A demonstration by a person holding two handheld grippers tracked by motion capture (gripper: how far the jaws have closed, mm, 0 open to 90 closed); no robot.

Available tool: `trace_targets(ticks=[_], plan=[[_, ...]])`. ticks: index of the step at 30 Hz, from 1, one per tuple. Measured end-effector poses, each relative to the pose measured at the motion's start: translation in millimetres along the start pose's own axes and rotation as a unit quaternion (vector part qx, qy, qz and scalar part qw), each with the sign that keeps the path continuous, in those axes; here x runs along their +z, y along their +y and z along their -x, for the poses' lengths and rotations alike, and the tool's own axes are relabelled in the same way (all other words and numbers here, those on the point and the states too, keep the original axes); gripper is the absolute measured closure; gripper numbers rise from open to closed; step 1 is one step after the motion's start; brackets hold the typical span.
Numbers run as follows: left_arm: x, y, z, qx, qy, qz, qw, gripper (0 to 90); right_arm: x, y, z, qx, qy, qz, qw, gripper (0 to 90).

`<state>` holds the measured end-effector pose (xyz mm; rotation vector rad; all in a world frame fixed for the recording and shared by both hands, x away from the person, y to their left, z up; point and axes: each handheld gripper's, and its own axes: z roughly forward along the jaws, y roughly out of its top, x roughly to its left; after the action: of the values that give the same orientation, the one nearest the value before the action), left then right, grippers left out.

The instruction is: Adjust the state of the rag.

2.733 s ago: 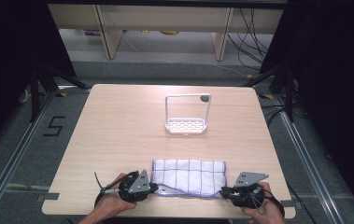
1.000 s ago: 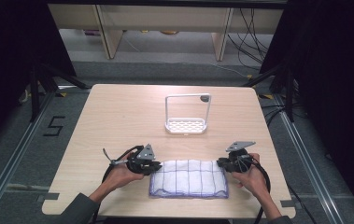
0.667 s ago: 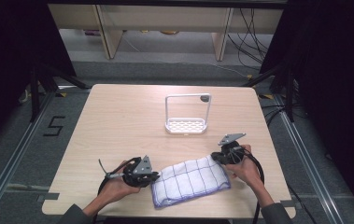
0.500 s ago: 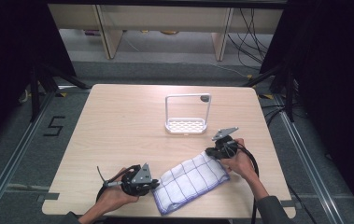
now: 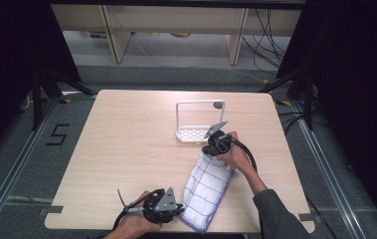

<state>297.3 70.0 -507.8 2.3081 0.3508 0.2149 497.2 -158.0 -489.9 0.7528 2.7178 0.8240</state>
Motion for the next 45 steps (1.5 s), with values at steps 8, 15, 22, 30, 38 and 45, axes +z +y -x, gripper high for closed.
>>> trace_targets(ticks=[8,15,22,30,38,45], plan=[[1.9,7.7,5.8,-0.049,-0.03,0.054,0.9969,58.4,-1.7,12.9,-0.5,0.016,-0.028,0.015,0.9994,66.2],[-2.9,26.4,-35.3,-0.112,-0.009,0.088,0.9898,46.1,-56.7,-7.6,-0.3,0.106,-0.073,0.086,0.9879,45.3],[19.4,46.0,-86.0,-0.126,0.009,0.071,0.9894,43.9,-73.1,-47.3,0.0,0.138,-0.087,0.062,0.9847,42.7],[50.9,52.5,-131.4,-0.15,0.045,0.05,0.9864,42.7,-71.0,-73.8,5.1,0.186,-0.091,0.049,0.9771,42.4],[70.7,72.8,-146.4,-0.161,0.051,0.047,0.9845,44.0,-65.6,-75.5,7.0,0.208,-0.092,0.039,0.973,42.3],[86.3,79.2,-150.8,-0.158,0.05,0.017,0.9861,43.0,-52.9,-74.6,2.6,0.171,-0.108,-0.008,0.9794,42.9]])
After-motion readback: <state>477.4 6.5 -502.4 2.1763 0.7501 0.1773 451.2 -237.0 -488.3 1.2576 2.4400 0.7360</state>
